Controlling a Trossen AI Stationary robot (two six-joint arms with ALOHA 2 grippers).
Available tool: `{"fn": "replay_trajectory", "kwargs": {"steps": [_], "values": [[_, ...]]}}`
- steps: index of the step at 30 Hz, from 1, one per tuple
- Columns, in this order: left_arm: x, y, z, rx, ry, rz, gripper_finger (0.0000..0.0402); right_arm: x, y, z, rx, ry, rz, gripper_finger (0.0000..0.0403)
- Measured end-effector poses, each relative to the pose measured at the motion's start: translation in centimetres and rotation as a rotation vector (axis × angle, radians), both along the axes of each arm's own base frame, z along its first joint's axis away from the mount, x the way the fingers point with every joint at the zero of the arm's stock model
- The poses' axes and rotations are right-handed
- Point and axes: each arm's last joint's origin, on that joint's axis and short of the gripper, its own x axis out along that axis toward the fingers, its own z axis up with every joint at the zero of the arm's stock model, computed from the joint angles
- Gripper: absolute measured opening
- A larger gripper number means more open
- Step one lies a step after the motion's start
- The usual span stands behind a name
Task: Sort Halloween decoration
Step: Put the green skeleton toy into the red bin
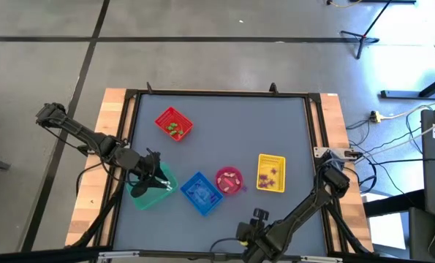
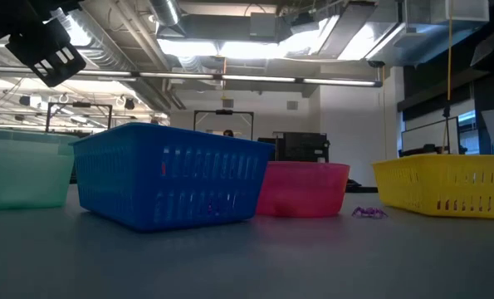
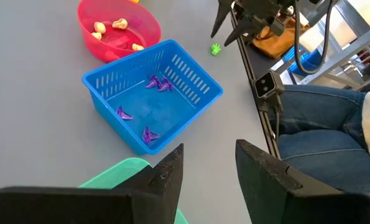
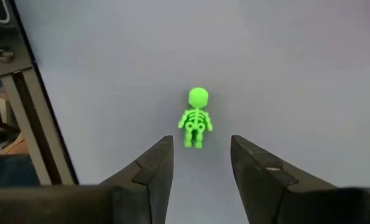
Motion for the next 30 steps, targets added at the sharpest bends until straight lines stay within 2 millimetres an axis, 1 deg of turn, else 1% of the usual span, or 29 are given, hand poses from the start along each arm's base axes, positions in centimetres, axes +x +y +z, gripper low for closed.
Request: {"fn": "replay_trajectory", "kwargs": {"steps": [7,12,22,30], "values": [[0.0,0.0,0.0,0.0,0.0,0.0,0.013,0.2,-0.2,0.0,-0.006,-0.001,-0.001,0.0156],[0.0,0.0,0.0,0.0,0.0,0.0,0.013,0.3,0.0,-0.6,0.011,0.017,0.004,0.0156],[0.0,0.0,0.0,0.0,0.0,0.001,0.013,0.3,0.1,-0.9,0.015,0.028,0.01,0.0156],[0.0,0.0,0.0,0.0,0.0,0.001,0.013,0.5,0.2,-1.5,0.006,0.033,0.057,0.0156]]}}
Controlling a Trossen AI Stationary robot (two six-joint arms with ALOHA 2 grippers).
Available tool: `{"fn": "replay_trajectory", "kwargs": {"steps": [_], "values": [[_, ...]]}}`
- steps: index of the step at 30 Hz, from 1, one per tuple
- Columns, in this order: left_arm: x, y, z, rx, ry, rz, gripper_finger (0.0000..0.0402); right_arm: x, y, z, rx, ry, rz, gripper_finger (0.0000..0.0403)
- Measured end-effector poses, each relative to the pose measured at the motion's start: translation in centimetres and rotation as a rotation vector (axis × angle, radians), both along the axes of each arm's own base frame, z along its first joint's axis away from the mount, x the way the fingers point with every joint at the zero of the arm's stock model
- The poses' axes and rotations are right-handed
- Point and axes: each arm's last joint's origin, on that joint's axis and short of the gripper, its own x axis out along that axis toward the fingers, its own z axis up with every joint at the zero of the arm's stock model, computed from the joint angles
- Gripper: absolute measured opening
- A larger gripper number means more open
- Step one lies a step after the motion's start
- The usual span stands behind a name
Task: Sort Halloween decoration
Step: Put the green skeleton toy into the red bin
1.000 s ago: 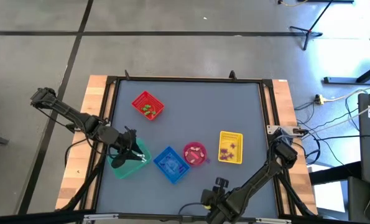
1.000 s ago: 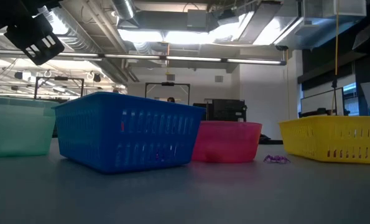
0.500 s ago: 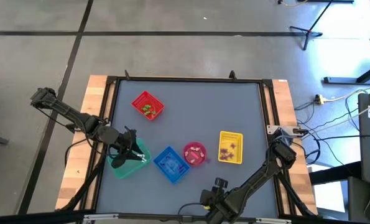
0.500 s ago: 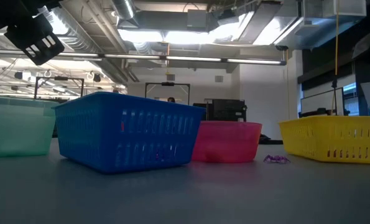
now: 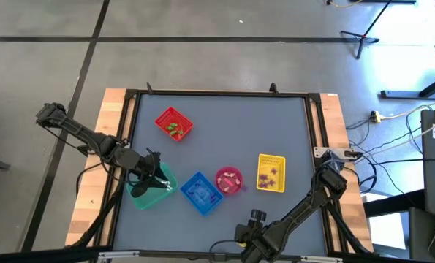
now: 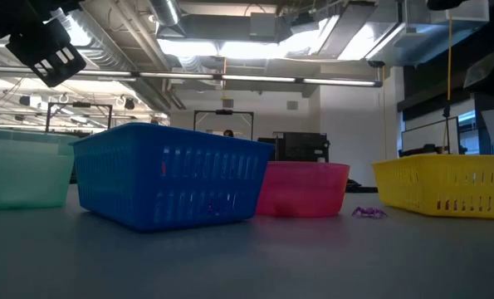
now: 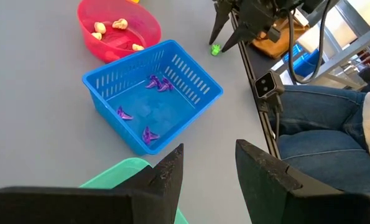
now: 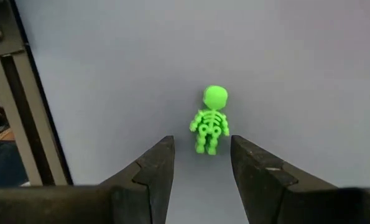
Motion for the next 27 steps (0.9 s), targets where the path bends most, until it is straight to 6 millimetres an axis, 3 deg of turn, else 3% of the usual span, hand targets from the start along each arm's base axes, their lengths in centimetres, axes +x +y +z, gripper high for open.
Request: {"fn": "replay_trajectory", "kwargs": {"steps": [8,21,27], "values": [[0.0,0.0,0.0,0.0,0.0,0.0,0.013,0.54,-0.21,-0.59,-0.006,0.011,0.056,0.0139],[0.0,0.0,0.0,0.001,0.0,-0.001,0.013,0.66,-0.29,-0.68,0.002,0.02,0.063,0.0007],[0.0,0.0,0.0,0.001,0.0,-0.001,0.013,0.67,-0.32,-0.72,0.0,0.021,0.062,0.0012]]}}
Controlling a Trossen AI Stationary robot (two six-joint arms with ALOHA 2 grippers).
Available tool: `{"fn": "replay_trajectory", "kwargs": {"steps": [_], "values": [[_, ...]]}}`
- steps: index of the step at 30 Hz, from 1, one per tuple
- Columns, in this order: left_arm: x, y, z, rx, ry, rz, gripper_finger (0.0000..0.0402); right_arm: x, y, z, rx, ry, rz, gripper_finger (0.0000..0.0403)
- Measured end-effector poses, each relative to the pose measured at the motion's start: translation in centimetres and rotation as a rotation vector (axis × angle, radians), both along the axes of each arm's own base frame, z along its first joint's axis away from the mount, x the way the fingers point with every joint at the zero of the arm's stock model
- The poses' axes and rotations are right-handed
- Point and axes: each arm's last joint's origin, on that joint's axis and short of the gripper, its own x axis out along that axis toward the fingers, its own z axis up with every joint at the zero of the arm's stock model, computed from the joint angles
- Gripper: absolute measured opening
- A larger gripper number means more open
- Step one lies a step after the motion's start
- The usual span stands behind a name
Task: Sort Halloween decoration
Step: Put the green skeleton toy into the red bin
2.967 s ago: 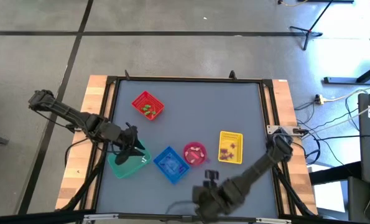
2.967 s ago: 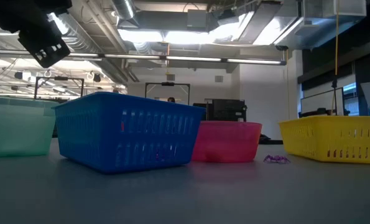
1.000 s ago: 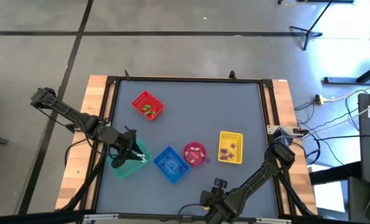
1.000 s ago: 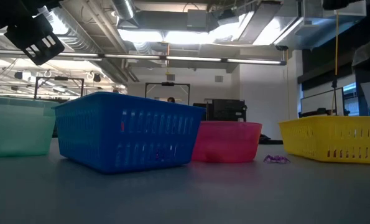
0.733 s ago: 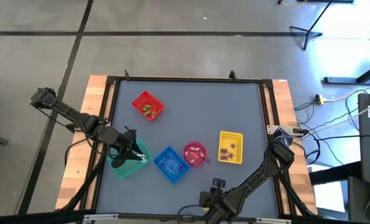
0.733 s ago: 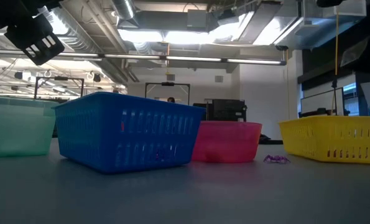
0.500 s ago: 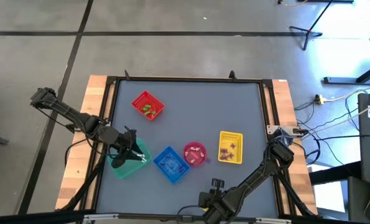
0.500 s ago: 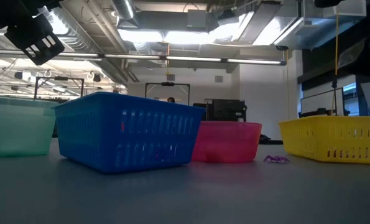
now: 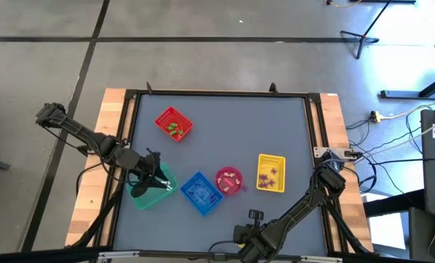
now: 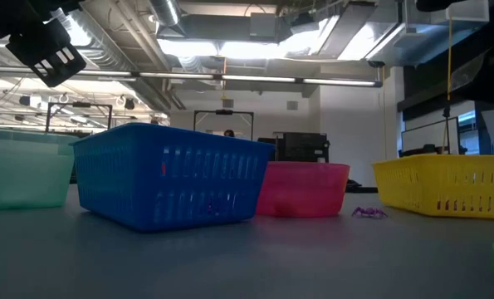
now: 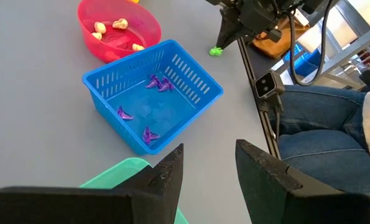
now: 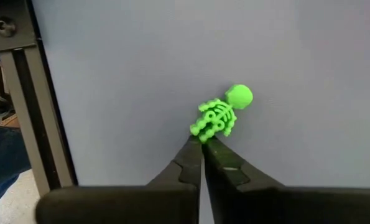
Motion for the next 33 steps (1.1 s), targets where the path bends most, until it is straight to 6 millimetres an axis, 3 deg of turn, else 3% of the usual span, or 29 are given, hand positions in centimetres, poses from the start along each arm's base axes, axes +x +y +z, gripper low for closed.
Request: {"fn": "replay_trajectory", "kwargs": {"steps": [12,23,33], "values": [[0.0,0.0,0.0,0.0,0.0,0.0,0.013,0.2,-0.2,-0.1,0.051,0.046,-0.033,0.0023],[0.0,0.0,0.0,0.0,0.0,0.0,0.013,0.7,-0.9,-0.1,0.125,0.125,-0.05,0.0132],[0.0,0.0,0.0,0.0,0.0,0.0,0.013,1.5,-1.6,1.0,0.18,0.219,-0.084,0.0133]]}}
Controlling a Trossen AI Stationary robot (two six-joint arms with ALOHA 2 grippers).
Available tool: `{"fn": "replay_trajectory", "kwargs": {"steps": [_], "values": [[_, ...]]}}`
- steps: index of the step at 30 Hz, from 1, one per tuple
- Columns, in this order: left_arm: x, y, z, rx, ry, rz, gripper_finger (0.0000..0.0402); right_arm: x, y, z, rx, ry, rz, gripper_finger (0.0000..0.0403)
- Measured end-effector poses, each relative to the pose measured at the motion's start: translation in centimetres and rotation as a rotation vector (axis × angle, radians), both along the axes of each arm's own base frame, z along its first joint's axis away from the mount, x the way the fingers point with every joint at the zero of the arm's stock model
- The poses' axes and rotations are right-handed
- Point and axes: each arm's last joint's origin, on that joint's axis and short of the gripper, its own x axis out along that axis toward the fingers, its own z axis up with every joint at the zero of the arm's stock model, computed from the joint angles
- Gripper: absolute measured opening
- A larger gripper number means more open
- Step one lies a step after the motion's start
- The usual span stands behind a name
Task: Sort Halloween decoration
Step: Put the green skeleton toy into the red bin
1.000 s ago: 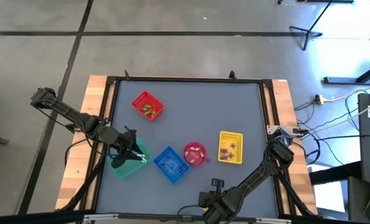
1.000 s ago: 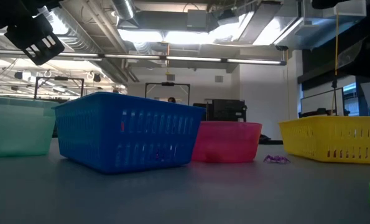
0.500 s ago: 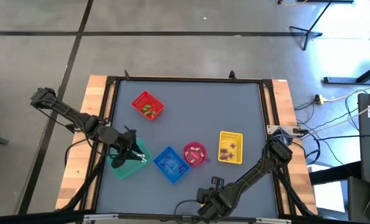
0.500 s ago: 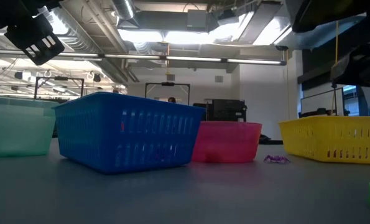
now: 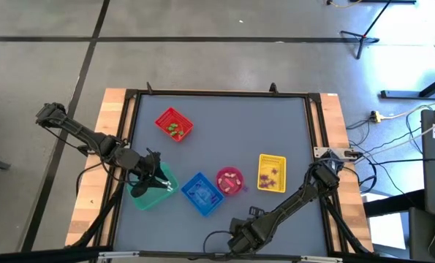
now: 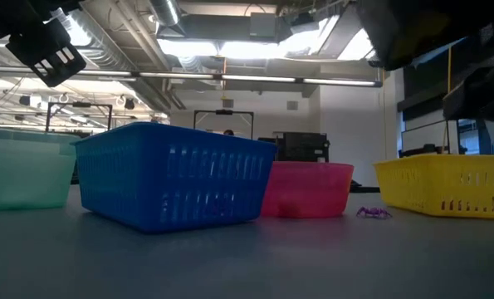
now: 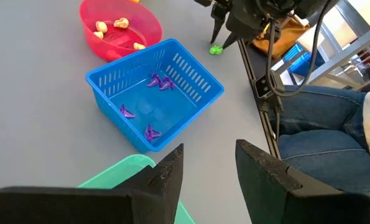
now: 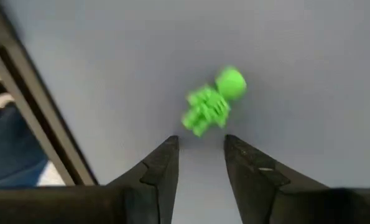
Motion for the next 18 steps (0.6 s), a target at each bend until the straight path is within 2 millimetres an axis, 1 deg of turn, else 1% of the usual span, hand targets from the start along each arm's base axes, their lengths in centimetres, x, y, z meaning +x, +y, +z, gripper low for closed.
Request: {"fn": "replay_trajectory", "kwargs": {"steps": [5,9,18], "values": [[0.0,0.0,0.0,-0.001,0.0,-0.001,0.013,0.1,0.2,1.1,-0.009,-0.002,-0.003,0.0133],[0.0,0.0,0.0,0.0,0.0,-0.001,0.013,0.3,0.3,1.2,0.004,-0.023,-0.006,0.0134],[0.0,0.0,0.0,-0.001,0.0,0.0,0.0131,0.7,0.3,1.4,-0.049,-0.108,-0.015,0.0134]]}}
